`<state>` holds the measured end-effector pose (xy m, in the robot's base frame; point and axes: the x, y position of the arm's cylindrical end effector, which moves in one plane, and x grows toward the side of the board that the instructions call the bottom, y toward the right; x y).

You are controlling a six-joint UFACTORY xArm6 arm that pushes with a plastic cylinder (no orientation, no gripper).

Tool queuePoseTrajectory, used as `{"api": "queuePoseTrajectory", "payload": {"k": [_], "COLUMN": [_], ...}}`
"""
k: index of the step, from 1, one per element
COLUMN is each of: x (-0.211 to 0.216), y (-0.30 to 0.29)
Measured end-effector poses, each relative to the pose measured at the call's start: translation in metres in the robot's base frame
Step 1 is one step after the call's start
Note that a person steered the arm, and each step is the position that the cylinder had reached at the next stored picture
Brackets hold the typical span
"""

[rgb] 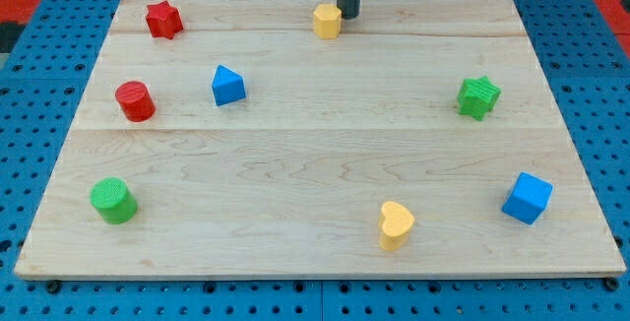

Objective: Move the green star diagonally bottom right to the yellow hexagon

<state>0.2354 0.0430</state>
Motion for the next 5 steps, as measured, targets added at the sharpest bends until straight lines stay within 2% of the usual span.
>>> {"api": "queuePoseTrajectory", "payload": {"k": [1, 2, 3, 5], "x": [0.001, 0.021, 0.066, 0.189], "y": [0.011, 0.036, 0.048, 0.076]}}
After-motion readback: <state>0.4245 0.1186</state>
